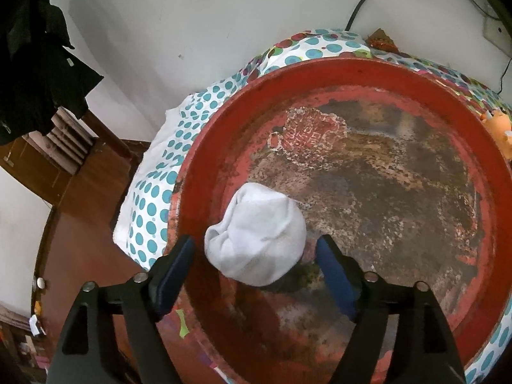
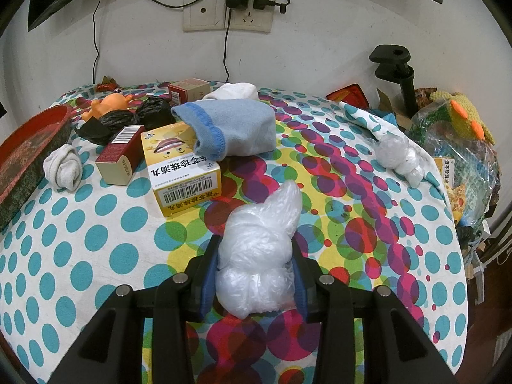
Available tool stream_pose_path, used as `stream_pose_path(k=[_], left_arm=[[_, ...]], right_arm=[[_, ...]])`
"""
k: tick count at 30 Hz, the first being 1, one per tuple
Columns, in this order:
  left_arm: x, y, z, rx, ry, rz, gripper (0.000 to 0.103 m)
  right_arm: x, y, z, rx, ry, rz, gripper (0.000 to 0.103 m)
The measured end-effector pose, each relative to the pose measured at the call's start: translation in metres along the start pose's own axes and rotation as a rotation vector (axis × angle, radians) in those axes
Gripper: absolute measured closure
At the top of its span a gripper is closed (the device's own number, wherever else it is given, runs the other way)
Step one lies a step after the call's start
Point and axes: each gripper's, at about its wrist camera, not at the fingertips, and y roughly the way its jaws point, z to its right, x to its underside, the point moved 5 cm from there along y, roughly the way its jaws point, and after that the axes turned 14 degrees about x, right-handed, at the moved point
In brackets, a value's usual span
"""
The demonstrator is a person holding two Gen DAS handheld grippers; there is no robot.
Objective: Organize objects
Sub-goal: 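Carry the white sock onto the red tray with left and open while right holds the bag, then lift the open left gripper away from the sock on the tray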
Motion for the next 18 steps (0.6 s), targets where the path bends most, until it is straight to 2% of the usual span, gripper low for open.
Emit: stream_pose_path(k=[18], left_arm=[[0.010, -0.042, 0.011, 0.059, 0.039, 0.073, 0.014]], right_arm=[[0.000, -0.001, -0.002, 0.021, -0.018, 0.009, 0.063]])
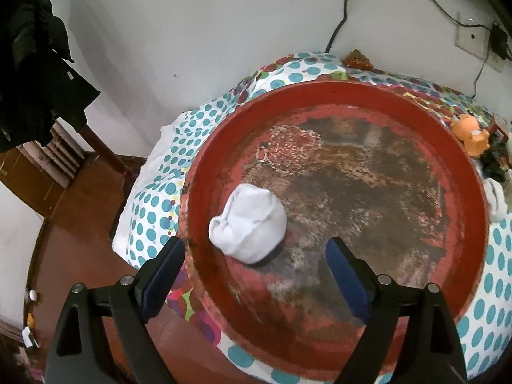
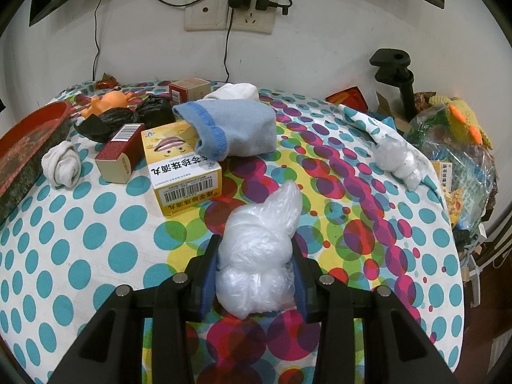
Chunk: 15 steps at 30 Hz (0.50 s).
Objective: Organize objects
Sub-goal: 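Lift the open left gripper away from the sock on the tray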
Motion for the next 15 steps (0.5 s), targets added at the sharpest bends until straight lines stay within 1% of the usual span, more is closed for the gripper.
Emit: stream_pose_path(k=[8, 13, 15], left_arm=[[0.017, -0.019, 0.006, 0.002, 0.025, 0.039, 0.014], [0.027, -0.028, 0.004, 0.026, -0.008, 0.072, 0.014], [0.030, -0.032, 0.001, 0.017, -0.024, 0.087, 0.014]], right_arm=[[0.000, -0.002, -0.003, 0.025, -0.020, 0.010, 0.063], [0.001, -0.004, -0.007, 0.058, -0.047, 0.025, 0.063], [0.001, -0.006, -0.007, 0.064, -0.047, 0.031, 0.064]])
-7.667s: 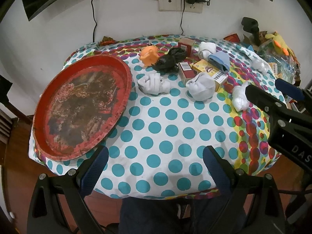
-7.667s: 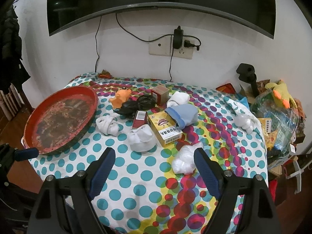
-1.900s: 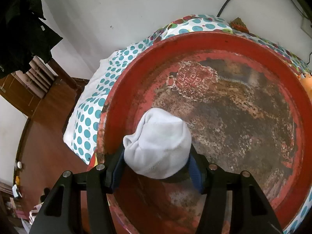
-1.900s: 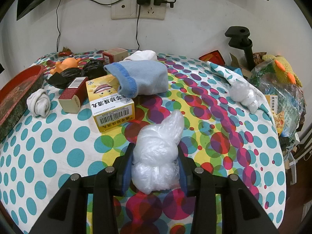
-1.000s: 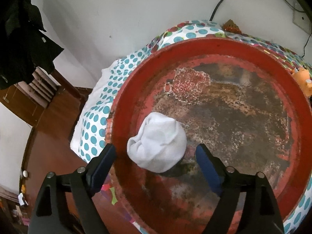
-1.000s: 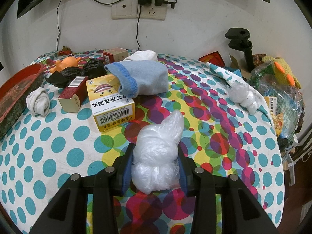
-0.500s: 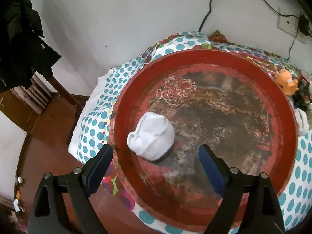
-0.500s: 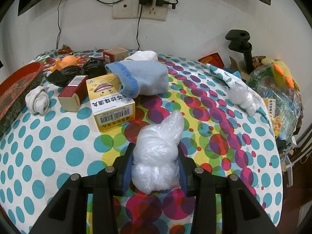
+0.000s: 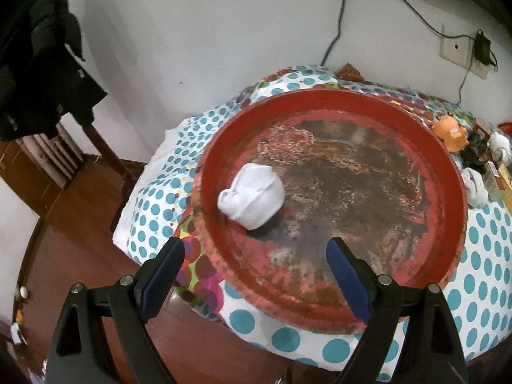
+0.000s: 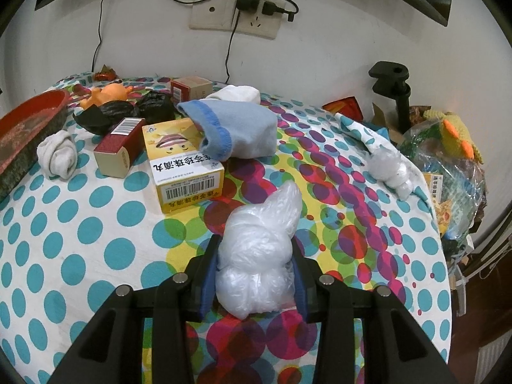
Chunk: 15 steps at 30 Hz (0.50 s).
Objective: Organize objects
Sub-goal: 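Lift the open left gripper away from the sock on the tray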
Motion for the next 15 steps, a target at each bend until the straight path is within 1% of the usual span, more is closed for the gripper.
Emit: stream_pose_path(k=[4, 8, 10, 13, 15], left_arm=[[0.006, -0.009, -0.008, -0.009, -0.032, 0.035, 0.014], [0.011, -0.015, -0.016, 0.024, -0.074, 0.058, 0.012], [0.013, -0.016, -0.020, 0.027, -0.086, 0.066, 0.009], [0.016, -0.017, -0.024, 0.027, -0.087, 0.081, 0.008], [0.016, -0.017, -0.026, 0.037, -0.093, 0.075, 0.008]], right_arm=[[0.001, 0.000, 0.002, -0.013, 0.012, -0.001, 0.064], [0.001, 0.000, 0.002, -0.040, 0.016, 0.003, 0.066], [0.001, -0.001, 0.001, -0.030, 0.008, 0.004, 0.066], [0.000, -0.002, 0.000, -0.041, 0.031, -0.015, 0.066], [-0.002, -0.007, 0.000, -0.037, 0.045, -0.017, 0.066]])
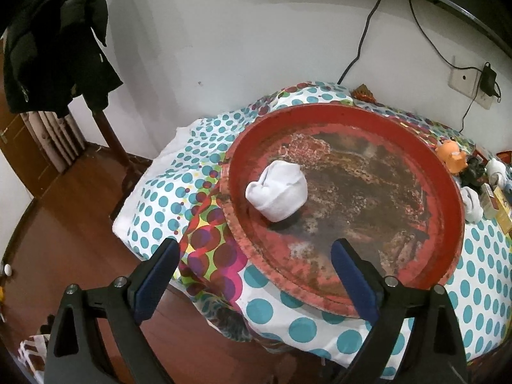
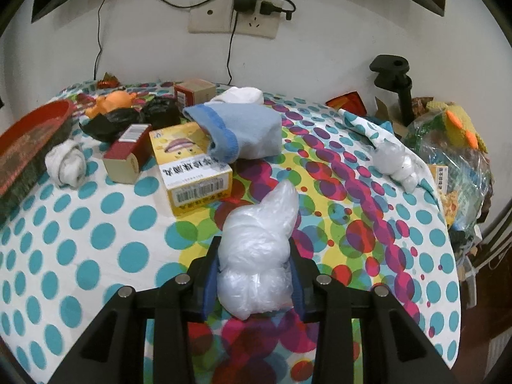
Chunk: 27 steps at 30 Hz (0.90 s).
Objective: Organize objects
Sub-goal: 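Lift the open left gripper away from the sock on the tray, then carry the clear plastic bag over the red tray and open the right gripper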
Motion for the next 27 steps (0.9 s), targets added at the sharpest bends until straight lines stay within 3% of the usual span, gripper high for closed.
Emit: stream_pose_path(k=[9, 27], left_arm=[[0.004, 0.005, -0.008, -0.002, -0.026, -0.002, 0.008], [0.005, 0.006, -0.014, -0.030, -0.032, 0.006, 0.008]], right_arm=[[-0.019, -0.047, -0.038, -0.091, -0.003, 0.047, 0.066], [-0.054, -0.121, -0.213, -0.336, -0.233, 0.154, 0.066]])
